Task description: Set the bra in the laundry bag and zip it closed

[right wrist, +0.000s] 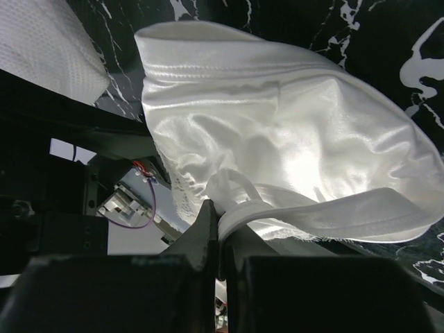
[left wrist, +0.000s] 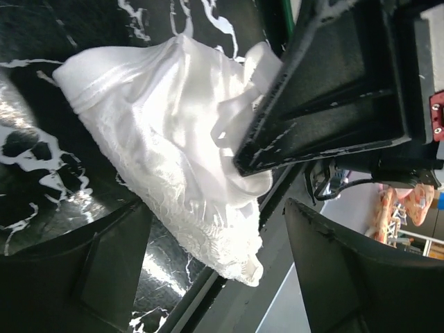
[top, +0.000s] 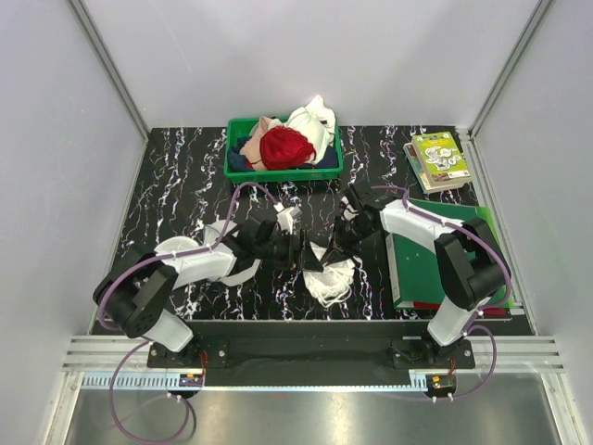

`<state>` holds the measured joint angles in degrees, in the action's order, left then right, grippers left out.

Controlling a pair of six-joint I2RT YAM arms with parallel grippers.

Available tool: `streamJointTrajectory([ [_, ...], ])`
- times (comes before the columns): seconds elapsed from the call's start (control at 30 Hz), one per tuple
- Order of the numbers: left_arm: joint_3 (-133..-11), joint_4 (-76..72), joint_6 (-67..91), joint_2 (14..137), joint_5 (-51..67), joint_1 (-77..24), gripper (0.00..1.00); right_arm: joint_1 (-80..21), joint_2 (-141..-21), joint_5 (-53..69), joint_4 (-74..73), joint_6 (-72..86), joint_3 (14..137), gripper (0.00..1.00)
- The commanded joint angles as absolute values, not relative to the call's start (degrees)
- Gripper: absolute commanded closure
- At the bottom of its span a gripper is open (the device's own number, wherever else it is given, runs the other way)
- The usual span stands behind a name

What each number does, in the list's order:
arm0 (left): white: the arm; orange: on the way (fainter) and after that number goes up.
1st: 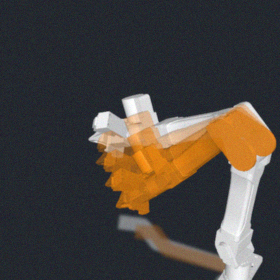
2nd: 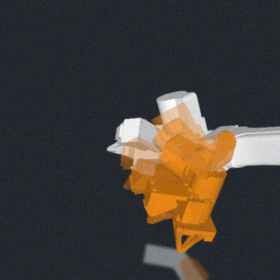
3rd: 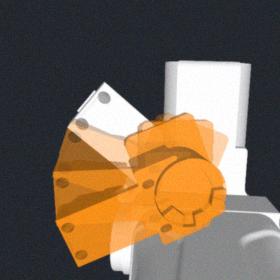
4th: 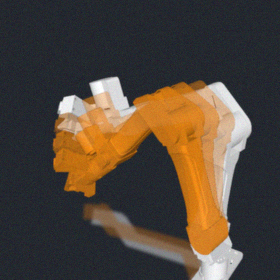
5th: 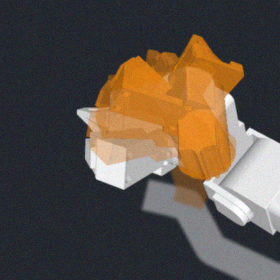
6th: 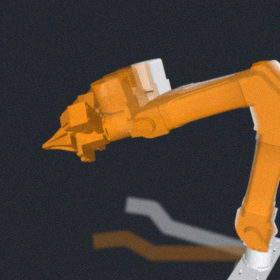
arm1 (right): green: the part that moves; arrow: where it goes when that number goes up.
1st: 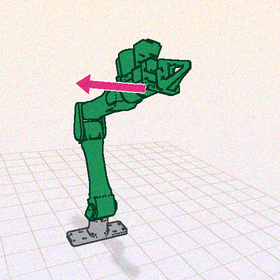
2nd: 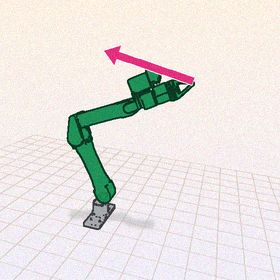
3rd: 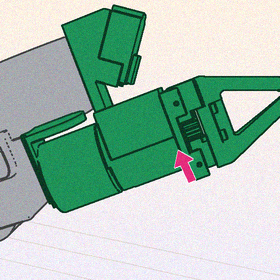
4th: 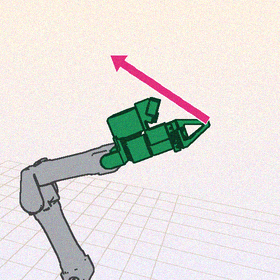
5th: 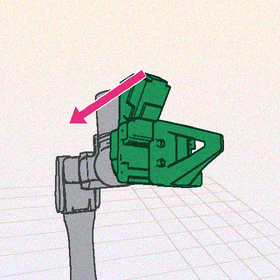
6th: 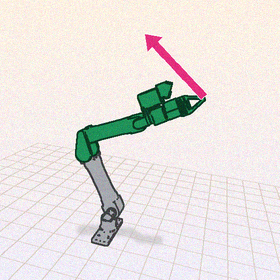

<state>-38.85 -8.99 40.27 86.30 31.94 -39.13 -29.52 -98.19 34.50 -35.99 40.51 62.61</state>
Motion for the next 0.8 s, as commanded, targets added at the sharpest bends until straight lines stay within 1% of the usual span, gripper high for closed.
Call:
streamJointTrajectory([
  [0.0,-41.7,-13.4,38.7,88.2,34.5,-40.8,0.19,-29.7,-98.5,37.4,-32.4,43.0,62.1,1.00],
  [0.1,-43.0,-12.4,38.4,90.1,33.6,-41.3,0.24,-29.7,-99.0,39.1,-30.9,45.1,61.2,1.00],
  [0.2,-43.9,-11.1,37.7,91.1,32.4,-41.3,0.34,-29.7,-98.5,40.2,-30.0,45.9,60.1,0.99],
  [0.23,-44.4,-9.5,37.0,91.3,31.8,-41.3,0.39,-29.7,-98.4,40.4,-30.1,45.8,59.9,0.98],
  [0.27,-45.0,-8.3,36.5,91.8,30.1,-41.2,0.52,-29.7,-98.2,40.6,-30.1,45.9,59.6,0.97],
  [0.33,-46.3,-5.5,35.2,92.5,28.7,-41.1,0.64,-29.7,-97.6,41.0,-30.1,45.6,58.9,0.94],
  [0.37,-46.7,-4.6,34.8,92.9,27.9,-41.0,0.76,-29.7,-97.3,41.2,-30.1,45.4,58.6,0.92],
  [0.47,-47.8,-1.5,33.5,93.9,26.9,-40.5,0.95,-29.7,-95.8,41.4,-30.7,43.9,57.5,0.80],
  [0.5,-47.8,-1.0,33.1,93.6,26.8,-40.4,1.00,-29.8,-94.8,41.2,-32.0,42.6,57.2,0.72],
  [0.53,-47.7,-0.2,32.4,93.2,26.4,-40.2,1.00,-29.7,-94.5,40.4,-33.1,41.8,57.2,0.68],
  [0.57,-47.7,0.0,31.9,92.1,26.1,-40.2,1.00,-29.7,-93.5,40.1,-35.7,39.7,57.7,0.60],
  [0.67,-47.4,3.9,30.2,89.8,25.8,-39.6,1.00,-29.7,-90.4,38.1,-41.9,35.0,59.5,0.50],
  [0.7,-47.4,5.8,29.3,87.9,25.9,-39.6,1.00,-29.8,-89.4,37.1,-43.6,33.8,60.1,0.42],
  [0.77,-48.1,9.5,27.2,85.8,26.9,-39.6,1.00,-29.7,-86.0,36.7,-48.8,29.9,62.2,0.35],
])
